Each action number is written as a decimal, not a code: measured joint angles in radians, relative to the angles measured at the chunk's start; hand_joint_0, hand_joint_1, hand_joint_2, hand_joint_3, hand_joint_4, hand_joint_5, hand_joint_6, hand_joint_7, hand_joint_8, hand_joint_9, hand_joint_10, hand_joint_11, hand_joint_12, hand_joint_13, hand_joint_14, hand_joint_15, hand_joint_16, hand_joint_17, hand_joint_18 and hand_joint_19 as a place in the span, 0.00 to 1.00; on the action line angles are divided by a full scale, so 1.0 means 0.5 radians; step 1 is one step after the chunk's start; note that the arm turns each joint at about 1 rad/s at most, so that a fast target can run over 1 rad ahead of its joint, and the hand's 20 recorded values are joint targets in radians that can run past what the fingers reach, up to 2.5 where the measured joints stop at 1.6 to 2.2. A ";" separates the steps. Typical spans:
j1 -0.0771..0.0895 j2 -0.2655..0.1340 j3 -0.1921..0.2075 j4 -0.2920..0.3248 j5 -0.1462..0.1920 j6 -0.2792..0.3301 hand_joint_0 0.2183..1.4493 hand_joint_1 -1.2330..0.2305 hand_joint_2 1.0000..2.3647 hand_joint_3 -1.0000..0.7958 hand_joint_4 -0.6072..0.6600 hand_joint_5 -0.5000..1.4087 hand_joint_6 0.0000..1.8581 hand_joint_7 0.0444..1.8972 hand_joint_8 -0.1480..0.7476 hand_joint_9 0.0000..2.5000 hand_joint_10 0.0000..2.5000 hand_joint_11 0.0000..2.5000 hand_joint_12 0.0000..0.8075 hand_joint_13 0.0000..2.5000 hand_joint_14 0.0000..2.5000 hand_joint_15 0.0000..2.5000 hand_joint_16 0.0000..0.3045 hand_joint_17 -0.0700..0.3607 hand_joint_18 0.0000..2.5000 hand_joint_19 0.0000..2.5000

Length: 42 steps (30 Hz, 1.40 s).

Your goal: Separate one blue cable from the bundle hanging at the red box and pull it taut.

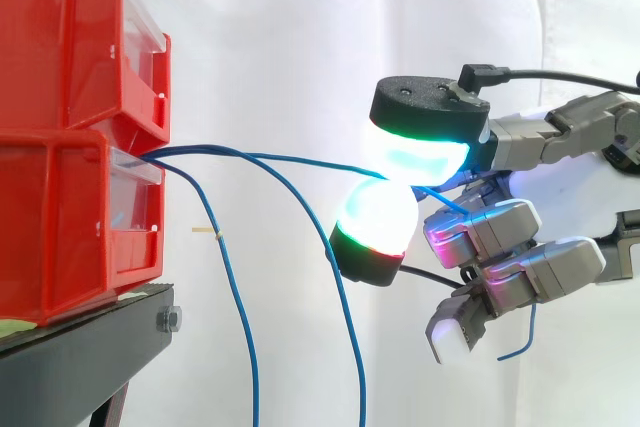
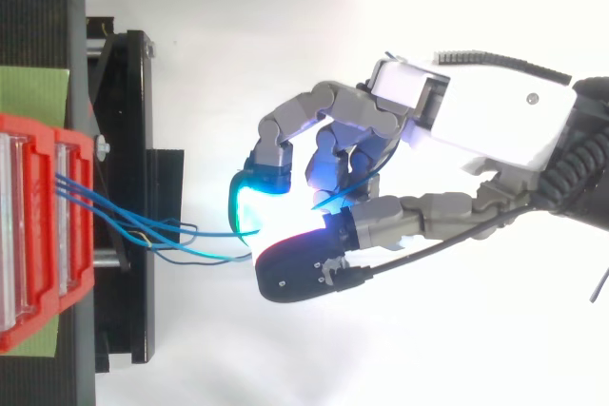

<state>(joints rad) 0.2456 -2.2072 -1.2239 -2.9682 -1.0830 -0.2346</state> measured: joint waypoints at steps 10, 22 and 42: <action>0.000 0.000 0.000 0.000 0.000 0.000 0.39 0.40 0.01 0.36 0.47 0.13 0.52 0.50 0.41 0.32 0.41 0.56 0.33 0.54 0.19 0.51 0.17 0.43 0.27 0.26; 0.000 0.000 0.000 0.000 0.000 0.000 0.39 0.40 0.01 0.36 0.47 0.13 0.52 0.51 0.41 0.33 0.41 0.56 0.33 0.54 0.18 0.52 0.17 0.43 0.27 0.25; 0.000 0.000 0.000 0.000 0.000 0.000 0.39 0.40 0.01 0.35 0.47 0.13 0.52 0.51 0.41 0.33 0.40 0.56 0.33 0.54 0.17 0.52 0.17 0.43 0.27 0.25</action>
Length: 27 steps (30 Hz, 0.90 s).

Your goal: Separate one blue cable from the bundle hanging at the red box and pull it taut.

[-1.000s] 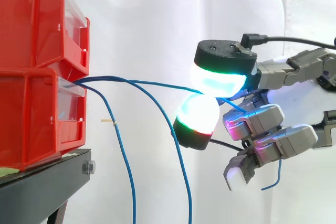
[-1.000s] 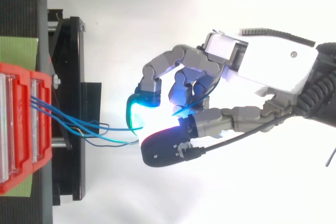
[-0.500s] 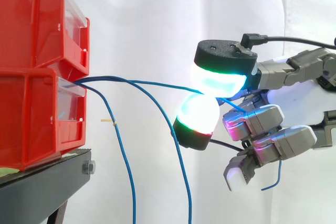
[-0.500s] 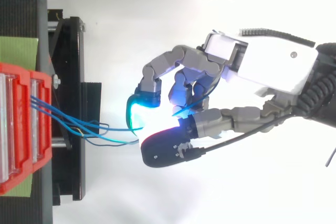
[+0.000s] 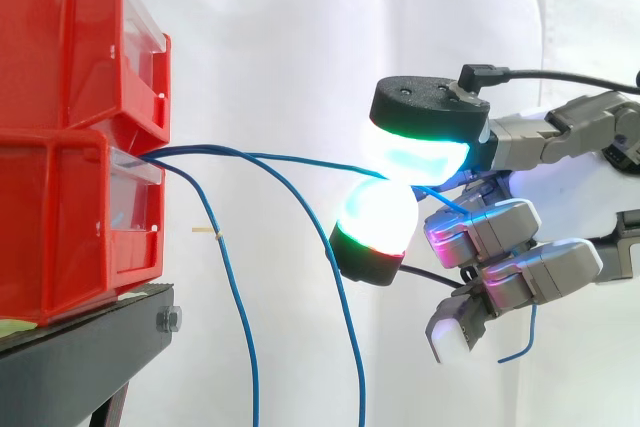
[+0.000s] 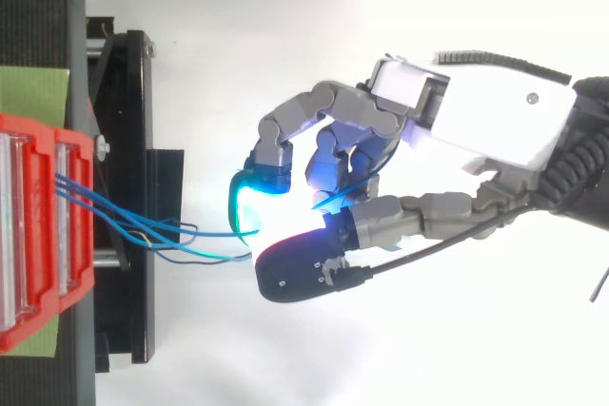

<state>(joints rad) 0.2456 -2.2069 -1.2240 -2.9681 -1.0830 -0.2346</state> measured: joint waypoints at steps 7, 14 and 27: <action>0.001 0.000 0.000 0.000 0.000 0.000 0.39 0.40 0.01 0.35 0.47 0.13 0.52 0.50 0.41 0.33 0.40 0.56 0.33 0.54 0.17 0.52 0.17 0.42 0.27 0.26; 0.001 0.000 0.000 0.000 0.000 0.000 0.39 0.40 0.01 0.35 0.47 0.13 0.52 0.50 0.41 0.33 0.40 0.57 0.33 0.54 0.17 0.52 0.17 0.43 0.27 0.25; 0.001 -0.001 0.000 0.000 0.000 0.000 0.39 0.40 0.01 0.35 0.47 0.13 0.52 0.50 0.41 0.33 0.40 0.57 0.33 0.54 0.17 0.52 0.17 0.43 0.27 0.26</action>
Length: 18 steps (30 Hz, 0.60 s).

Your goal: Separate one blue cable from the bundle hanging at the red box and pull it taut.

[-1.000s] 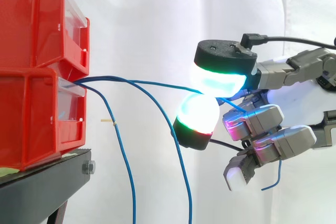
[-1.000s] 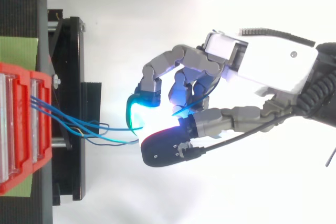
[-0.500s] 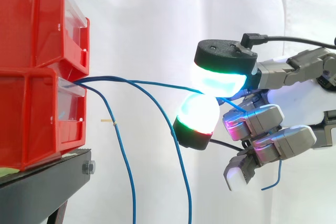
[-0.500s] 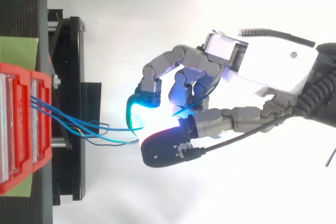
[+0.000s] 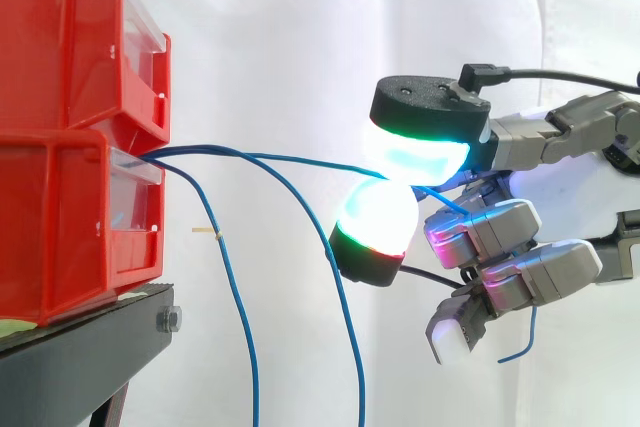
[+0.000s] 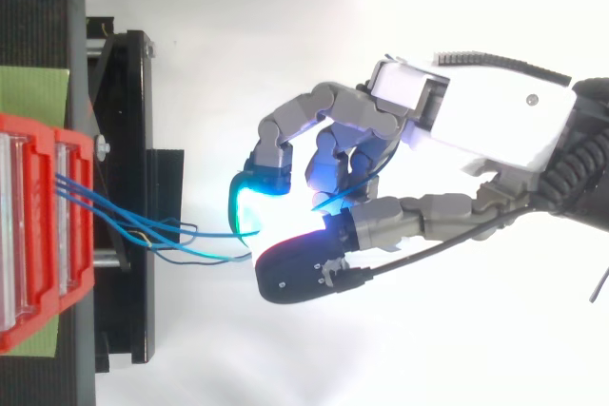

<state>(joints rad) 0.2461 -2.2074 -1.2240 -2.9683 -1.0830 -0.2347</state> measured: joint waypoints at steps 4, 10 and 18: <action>0.000 0.000 0.000 0.000 0.000 0.000 0.39 0.40 0.01 0.35 0.47 0.13 0.52 0.50 0.40 0.33 0.40 0.56 0.34 0.54 0.17 0.52 0.17 0.43 0.27 0.26; 0.000 0.000 0.000 0.000 0.000 0.000 0.39 0.40 0.01 0.35 0.47 0.13 0.52 0.50 0.41 0.33 0.40 0.57 0.33 0.54 0.17 0.52 0.17 0.43 0.27 0.26; -0.001 0.001 0.000 0.000 0.000 0.000 0.39 0.40 0.01 0.35 0.47 0.13 0.52 0.50 0.40 0.33 0.40 0.57 0.33 0.54 0.17 0.52 0.17 0.43 0.27 0.25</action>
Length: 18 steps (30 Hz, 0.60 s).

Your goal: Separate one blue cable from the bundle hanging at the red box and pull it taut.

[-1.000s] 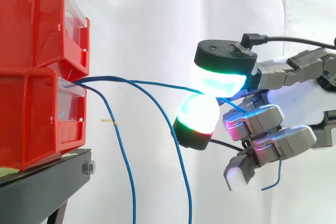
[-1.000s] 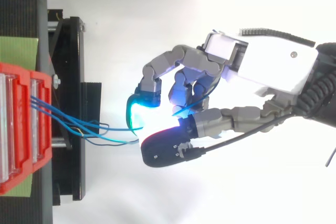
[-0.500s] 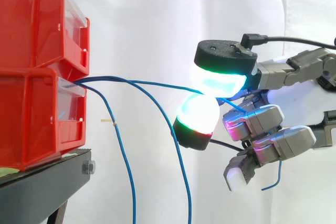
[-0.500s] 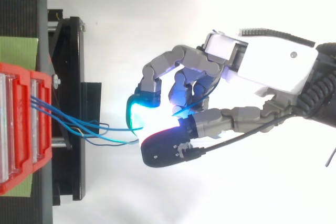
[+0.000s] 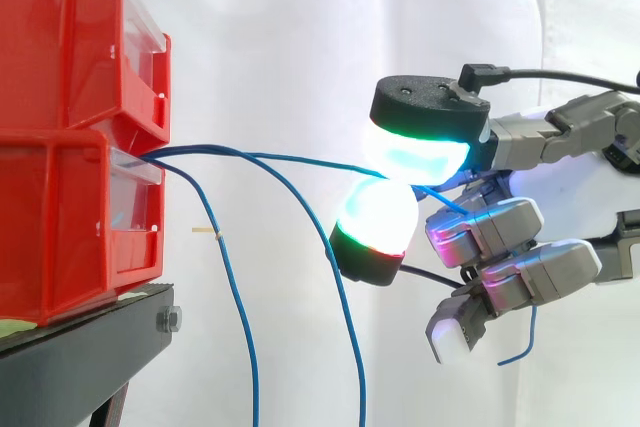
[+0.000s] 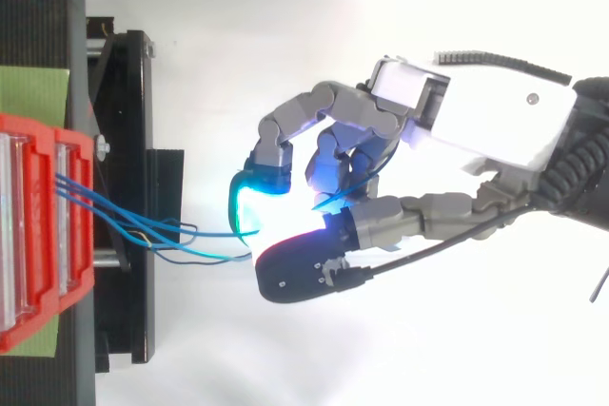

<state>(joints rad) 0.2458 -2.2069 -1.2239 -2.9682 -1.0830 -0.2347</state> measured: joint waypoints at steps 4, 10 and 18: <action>0.000 0.000 0.000 0.000 0.000 0.000 0.39 0.40 0.01 0.35 0.47 0.13 0.52 0.50 0.41 0.33 0.40 0.57 0.33 0.54 0.16 0.52 0.17 0.43 0.27 0.26; 0.000 0.000 0.000 0.000 0.000 0.000 0.39 0.40 0.01 0.35 0.47 0.13 0.52 0.50 0.41 0.33 0.40 0.57 0.33 0.54 0.16 0.52 0.17 0.43 0.27 0.26; -0.001 -0.001 0.000 0.000 0.000 0.000 0.39 0.40 0.01 0.35 0.47 0.13 0.52 0.50 0.41 0.33 0.40 0.57 0.34 0.54 0.16 0.52 0.17 0.43 0.27 0.25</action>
<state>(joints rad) 0.2455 -2.2072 -1.2240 -2.9682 -1.0830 -0.2346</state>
